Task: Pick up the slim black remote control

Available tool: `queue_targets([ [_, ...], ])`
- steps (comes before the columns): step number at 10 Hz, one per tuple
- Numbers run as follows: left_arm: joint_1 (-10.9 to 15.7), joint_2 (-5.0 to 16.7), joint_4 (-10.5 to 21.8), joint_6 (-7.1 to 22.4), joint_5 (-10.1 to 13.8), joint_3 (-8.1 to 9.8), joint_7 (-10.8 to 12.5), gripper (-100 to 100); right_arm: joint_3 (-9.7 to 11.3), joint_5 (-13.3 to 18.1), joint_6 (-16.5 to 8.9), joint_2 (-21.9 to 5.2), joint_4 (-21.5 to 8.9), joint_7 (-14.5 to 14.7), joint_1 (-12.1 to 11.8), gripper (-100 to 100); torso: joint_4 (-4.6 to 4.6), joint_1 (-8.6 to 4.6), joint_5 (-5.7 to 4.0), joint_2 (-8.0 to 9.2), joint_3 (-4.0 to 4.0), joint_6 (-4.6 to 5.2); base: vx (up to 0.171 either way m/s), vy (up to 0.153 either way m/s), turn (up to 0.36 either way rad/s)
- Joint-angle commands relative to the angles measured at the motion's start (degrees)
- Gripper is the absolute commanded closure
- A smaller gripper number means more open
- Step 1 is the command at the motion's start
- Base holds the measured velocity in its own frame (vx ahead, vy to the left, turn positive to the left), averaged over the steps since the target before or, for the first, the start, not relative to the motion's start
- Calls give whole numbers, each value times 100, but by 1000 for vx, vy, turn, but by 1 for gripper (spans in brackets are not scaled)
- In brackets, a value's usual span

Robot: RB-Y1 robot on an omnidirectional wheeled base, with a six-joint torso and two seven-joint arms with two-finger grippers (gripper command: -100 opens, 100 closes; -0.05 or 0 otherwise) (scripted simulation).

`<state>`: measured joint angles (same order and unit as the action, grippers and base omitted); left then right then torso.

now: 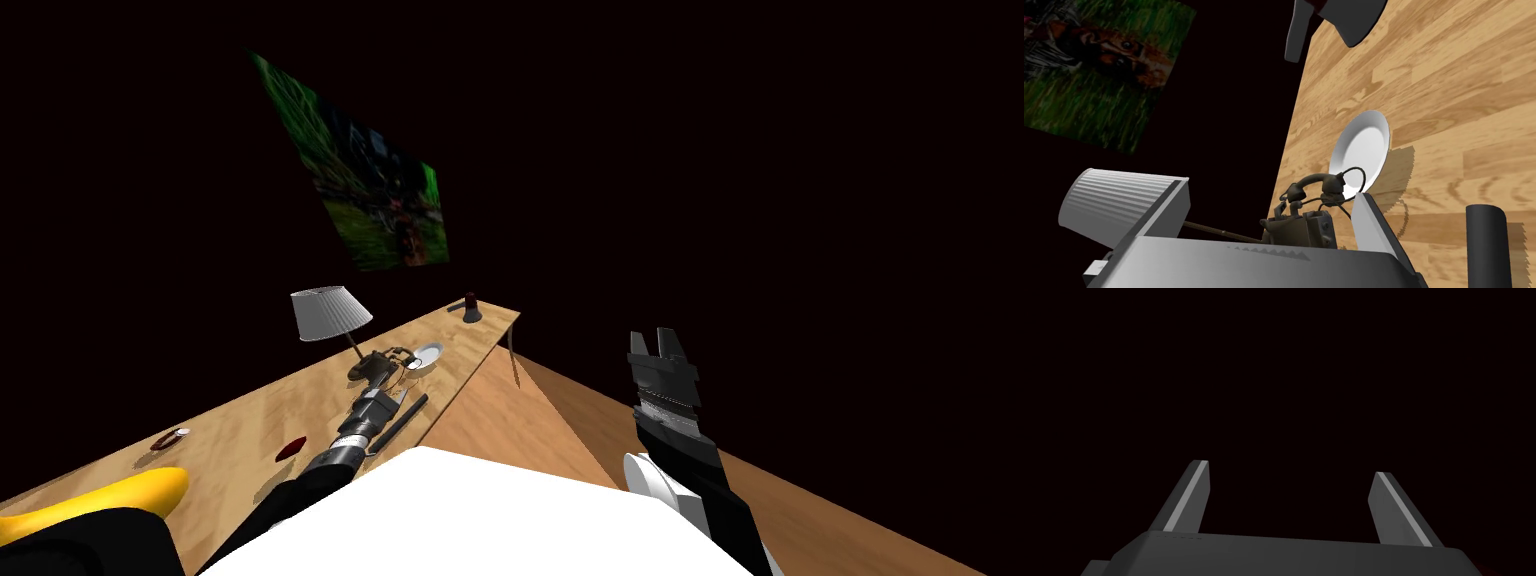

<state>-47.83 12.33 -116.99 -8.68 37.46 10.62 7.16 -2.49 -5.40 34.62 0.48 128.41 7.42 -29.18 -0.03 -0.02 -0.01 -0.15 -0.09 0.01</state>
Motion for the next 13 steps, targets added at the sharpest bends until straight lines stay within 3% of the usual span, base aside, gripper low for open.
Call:
queue_targets([
  [1,-112,-4,-8,150,169,31,52,-100,0,0,0,0,0,0,0,0,0,0,0,0,0,0,46,1,-54],
  [3,-369,130,294,571,590,130,278,-100,0,0,0,0,0,0,0,0,0,3,0,-3,-1,0,71,0,-168],
  [6,-490,205,445,798,971,174,396,-100,0,0,0,0,0,0,0,0,-1,3,0,-6,-4,0,58,4,-72],
  [8,-715,371,735,1254,1370,246,640,-100,0,0,0,0,0,0,0,0,0,2,0,-2,-1,0,72,8,-169],
  [11,-817,463,898,1487,1710,274,765,-100,-1,0,0,0,0,0,-1,0,-2,10,2,-10,-6,0,62,23,-80],
  [12,-912,558,1047,1721,1916,296,891,-100,-1,0,0,0,0,0,-1,0,-1,7,1,-1,-1,-3,48,20,-122],
  [13,-912,558,1047,1721,1937,296,891,-100,0,0,0,0,0,0,0,0,0,9,2,0,0,-1,44,19,-65],
])
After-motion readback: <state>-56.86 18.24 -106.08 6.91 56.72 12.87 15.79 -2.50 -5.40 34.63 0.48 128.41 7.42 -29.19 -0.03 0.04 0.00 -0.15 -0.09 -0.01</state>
